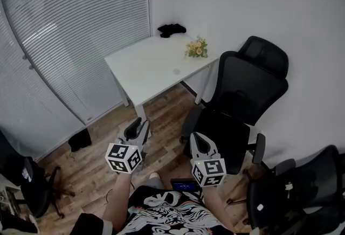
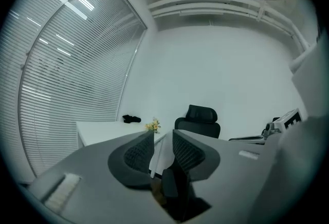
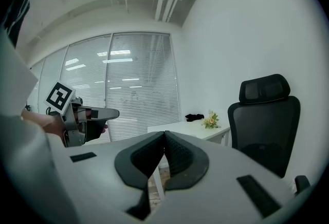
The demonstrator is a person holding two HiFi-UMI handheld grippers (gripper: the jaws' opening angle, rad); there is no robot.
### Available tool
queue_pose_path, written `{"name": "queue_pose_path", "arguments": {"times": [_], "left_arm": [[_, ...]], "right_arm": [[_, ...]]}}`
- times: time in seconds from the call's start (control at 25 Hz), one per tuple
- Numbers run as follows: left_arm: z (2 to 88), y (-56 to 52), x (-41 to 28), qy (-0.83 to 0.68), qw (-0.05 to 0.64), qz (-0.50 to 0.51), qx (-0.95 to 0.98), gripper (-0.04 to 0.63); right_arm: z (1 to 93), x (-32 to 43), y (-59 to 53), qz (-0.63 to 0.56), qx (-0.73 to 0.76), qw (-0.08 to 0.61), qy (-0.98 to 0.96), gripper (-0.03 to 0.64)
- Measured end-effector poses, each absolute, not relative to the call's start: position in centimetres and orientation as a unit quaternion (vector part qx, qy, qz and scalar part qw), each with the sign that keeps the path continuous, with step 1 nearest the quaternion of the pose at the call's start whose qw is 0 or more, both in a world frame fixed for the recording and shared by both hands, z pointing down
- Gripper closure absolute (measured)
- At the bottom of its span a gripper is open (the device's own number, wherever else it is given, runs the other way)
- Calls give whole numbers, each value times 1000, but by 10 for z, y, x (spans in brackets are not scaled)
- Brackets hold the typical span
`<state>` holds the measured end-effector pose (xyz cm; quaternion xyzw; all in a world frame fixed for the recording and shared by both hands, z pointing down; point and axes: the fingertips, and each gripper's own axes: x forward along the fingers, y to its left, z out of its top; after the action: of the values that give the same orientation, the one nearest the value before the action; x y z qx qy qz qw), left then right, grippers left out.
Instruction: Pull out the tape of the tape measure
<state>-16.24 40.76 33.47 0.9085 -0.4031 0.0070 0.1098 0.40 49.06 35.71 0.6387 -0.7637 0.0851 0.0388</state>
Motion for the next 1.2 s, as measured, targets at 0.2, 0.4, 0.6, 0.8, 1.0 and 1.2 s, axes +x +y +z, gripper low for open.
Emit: {"name": "queue_pose_path", "arguments": {"times": [0.2,0.4,0.6,0.8,1.0,1.2], "left_arm": [[343,387,-164,-414,102,17,904,485],[352,349,-163,-409,102,12,907,485],[368,273,-141,-391,89,24,916,486],[383,177,-122,-363,121,45,923,488],[398,93,-100,-337,133,61,930,488],[420,33,-80,-304,144,76,938,488]], "right_arm": [[361,7,466,76,643,50,-761,614],[378,6,425,75,642,74,-759,614],[405,17,349,84,641,96,-757,614],[416,34,261,100,653,131,-739,613],[436,53,181,116,660,155,-726,614],[450,66,123,125,657,174,-723,614]]}}
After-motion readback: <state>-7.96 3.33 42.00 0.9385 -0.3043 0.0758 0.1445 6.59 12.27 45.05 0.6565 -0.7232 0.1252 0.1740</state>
